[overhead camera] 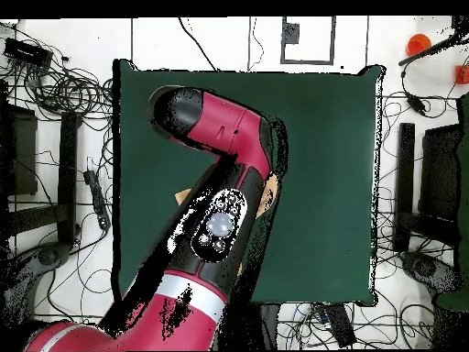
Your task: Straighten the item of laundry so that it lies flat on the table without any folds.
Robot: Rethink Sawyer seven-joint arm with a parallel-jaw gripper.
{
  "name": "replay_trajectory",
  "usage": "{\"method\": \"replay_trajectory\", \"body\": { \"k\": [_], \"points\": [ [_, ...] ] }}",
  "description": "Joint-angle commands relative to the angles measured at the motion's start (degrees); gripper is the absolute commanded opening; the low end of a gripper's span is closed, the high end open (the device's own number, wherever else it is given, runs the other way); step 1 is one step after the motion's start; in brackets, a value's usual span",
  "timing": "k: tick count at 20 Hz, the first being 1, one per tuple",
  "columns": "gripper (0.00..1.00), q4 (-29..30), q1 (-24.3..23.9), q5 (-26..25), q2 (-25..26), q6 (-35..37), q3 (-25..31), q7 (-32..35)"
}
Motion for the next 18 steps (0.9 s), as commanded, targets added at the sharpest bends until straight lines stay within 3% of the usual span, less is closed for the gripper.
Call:
{"method": "replay_trajectory", "body": {
  "k": [1,18],
  "points": [
    [1.0,9.2,2.3,3.3,0.9,-4.2,5.3,16.7],
    [1.0,13.3,3.1,4.1,-0.9,-6.1,6.2,15.3]
  ]
}}
